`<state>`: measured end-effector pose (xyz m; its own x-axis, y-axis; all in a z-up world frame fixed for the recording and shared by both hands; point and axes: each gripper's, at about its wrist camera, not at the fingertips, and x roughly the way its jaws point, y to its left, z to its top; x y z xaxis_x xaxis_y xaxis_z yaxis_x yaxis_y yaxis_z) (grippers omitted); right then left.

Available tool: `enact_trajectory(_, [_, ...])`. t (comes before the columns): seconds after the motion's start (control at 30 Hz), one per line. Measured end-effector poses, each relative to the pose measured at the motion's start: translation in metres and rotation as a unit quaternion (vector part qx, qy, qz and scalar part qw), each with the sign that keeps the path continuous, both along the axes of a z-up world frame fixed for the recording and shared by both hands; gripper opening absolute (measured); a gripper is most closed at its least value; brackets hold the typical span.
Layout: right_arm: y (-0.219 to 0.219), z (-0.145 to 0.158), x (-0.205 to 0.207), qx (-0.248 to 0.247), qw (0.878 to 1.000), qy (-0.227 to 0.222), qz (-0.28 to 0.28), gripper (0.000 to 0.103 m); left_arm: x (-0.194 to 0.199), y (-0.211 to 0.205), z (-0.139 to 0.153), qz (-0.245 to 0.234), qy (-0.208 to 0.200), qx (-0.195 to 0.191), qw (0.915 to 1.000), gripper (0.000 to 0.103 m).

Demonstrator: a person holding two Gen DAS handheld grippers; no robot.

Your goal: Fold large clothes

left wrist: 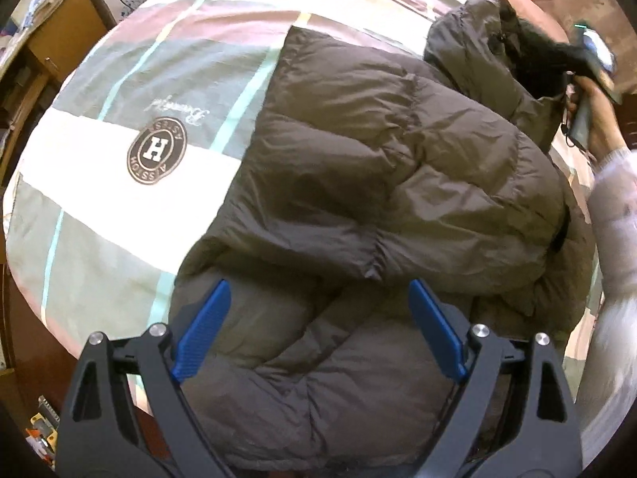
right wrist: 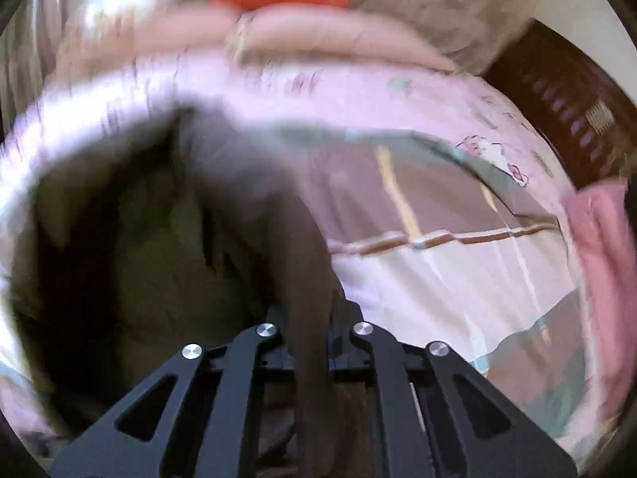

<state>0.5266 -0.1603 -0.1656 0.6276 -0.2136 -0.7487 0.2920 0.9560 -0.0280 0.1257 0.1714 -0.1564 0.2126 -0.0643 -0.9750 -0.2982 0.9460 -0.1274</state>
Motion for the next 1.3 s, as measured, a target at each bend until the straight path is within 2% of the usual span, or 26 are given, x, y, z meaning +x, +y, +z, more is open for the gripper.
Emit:
enact_trajectory(0.13, [0.001, 0.057, -0.071, 0.05, 0.993, -0.077, 0.079, 0.007, -0.002, 0.001, 0.008, 0.008, -0.012, 0.024, 0.9996, 0.092])
enact_trajectory(0.2, [-0.003, 0.087, -0.131, 0.102, 0.977, -0.125, 0.137, 0.007, -0.005, 0.005, 0.011, 0.016, -0.015, 0.029, 0.9993, 0.092])
enact_trajectory(0.23, [-0.006, 0.102, -0.178, 0.122, 0.964, -0.15, 0.18, 0.007, -0.007, 0.008, 0.014, 0.025, -0.018, 0.028, 0.9991, 0.092])
enact_trajectory(0.33, [-0.016, 0.11, -0.278, 0.131, 0.947, -0.149, 0.254, 0.007, -0.016, 0.018, 0.024, 0.051, -0.032, 0.022, 0.998, 0.092])
enact_trajectory(0.4, [-0.033, 0.093, -0.312, 0.146, 0.95, -0.098, 0.256, 0.013, -0.024, 0.025, 0.033, 0.068, -0.045, 0.023, 0.9964, 0.092])
enact_trajectory(0.43, [-0.04, 0.076, -0.324, 0.119, 0.962, -0.043, 0.241, 0.022, -0.026, 0.027, 0.035, 0.073, -0.049, 0.025, 0.9958, 0.092])
enact_trajectory(0.47, [-0.042, 0.056, -0.334, 0.063, 0.974, 0.015, 0.217, 0.025, -0.028, 0.028, 0.038, 0.078, -0.054, 0.027, 0.9951, 0.092])
enact_trajectory(0.5, [-0.042, 0.038, -0.342, 0.014, 0.98, 0.058, 0.191, 0.034, -0.031, 0.028, 0.041, 0.083, -0.058, 0.028, 0.9944, 0.092])
enact_trajectory(0.53, [-0.04, 0.024, -0.347, -0.023, 0.981, 0.093, 0.17, 0.062, -0.033, 0.028, 0.044, 0.086, -0.06, 0.03, 0.994, 0.092])
enact_trajectory(0.57, [-0.034, 0.006, -0.354, -0.064, 0.975, 0.138, 0.164, 0.072, -0.034, 0.027, 0.045, 0.089, -0.061, 0.031, 0.9937, 0.092])
enact_trajectory(0.6, [-0.026, -0.006, -0.36, -0.084, 0.965, 0.166, 0.183, 0.075, -0.036, 0.027, 0.047, 0.093, -0.062, 0.033, 0.9931, 0.092])
enact_trajectory(0.67, [-0.004, -0.038, -0.374, -0.14, 0.926, 0.261, 0.234, 0.091, -0.04, 0.028, 0.049, 0.106, -0.066, 0.04, 0.9914, 0.092])
enact_trajectory(0.73, [0.01, -0.052, -0.386, -0.16, 0.91, 0.287, 0.252, 0.093, -0.044, 0.028, 0.049, 0.116, -0.069, 0.037, 0.9902, 0.093])
enact_trajectory(0.8, [0.024, -0.044, -0.393, -0.096, 0.913, 0.273, 0.289, 0.093, -0.047, 0.024, 0.047, 0.123, -0.069, 0.04, 0.9892, 0.094])
enact_trajectory(0.83, [0.03, -0.028, -0.394, -0.022, 0.919, 0.244, 0.308, 0.093, -0.045, 0.021, 0.044, 0.12, -0.064, 0.045, 0.9896, 0.094])
enact_trajectory(0.9, [0.032, -0.002, -0.386, 0.148, 0.915, 0.205, 0.314, 0.094, -0.042, 0.015, 0.041, 0.113, -0.056, 0.056, 0.9904, 0.094])
enact_trajectory(0.97, [0.027, 0.005, -0.367, 0.322, 0.892, 0.177, 0.265, 0.101, -0.038, 0.01, 0.038, 0.111, -0.052, 0.067, 0.9902, 0.094])
enact_trajectory(1.03, [0.02, -0.009, -0.347, 0.435, 0.866, 0.166, 0.185, 0.102, -0.034, 0.003, 0.036, 0.107, -0.049, 0.071, 0.9905, 0.094])
enact_trajectory(1.07, [0.018, -0.016, -0.341, 0.471, 0.853, 0.166, 0.154, 0.102, -0.033, -0.002, 0.035, 0.103, -0.049, 0.074, 0.9907, 0.094])
enact_trajectory(1.1, [0.016, -0.026, -0.335, 0.513, 0.833, 0.162, 0.128, 0.102, -0.032, -0.005, 0.034, 0.1, -0.05, 0.078, 0.9907, 0.094])
enact_trajectory(1.13, [0.014, -0.044, -0.327, 0.56, 0.807, 0.161, 0.097, 0.102, -0.03, -0.01, 0.034, 0.094, -0.052, 0.085, 0.9906, 0.094])
enact_trajectory(1.17, [0.008, -0.056, -0.318, 0.569, 0.802, 0.169, 0.066, 0.102, -0.028, -0.014, 0.034, 0.088, -0.054, 0.092, 0.9904, 0.094])
enact_trajectory(1.2, [0.002, -0.074, -0.315, 0.563, 0.806, 0.181, 0.013, 0.102, -0.024, -0.02, 0.033, 0.077, -0.056, 0.107, 0.9897, 0.094])
enact_trajectory(1.23, [-0.005, -0.085, -0.315, 0.563, 0.806, 0.182, -0.019, 0.094, -0.022, -0.024, 0.032, 0.07, -0.057, 0.116, 0.9891, 0.094])
enact_trajectory(1.27, [-0.009, -0.094, -0.317, 0.569, 0.802, 0.18, -0.036, 0.08, -0.02, -0.026, 0.031, 0.065, -0.058, 0.124, 0.9885, 0.094])
enact_trajectory(1.3, [-0.01, -0.099, -0.319, 0.57, 0.801, 0.182, -0.03, 0.04, -0.017, -0.029, 0.031, 0.06, -0.059, 0.135, 0.9873, 0.094])
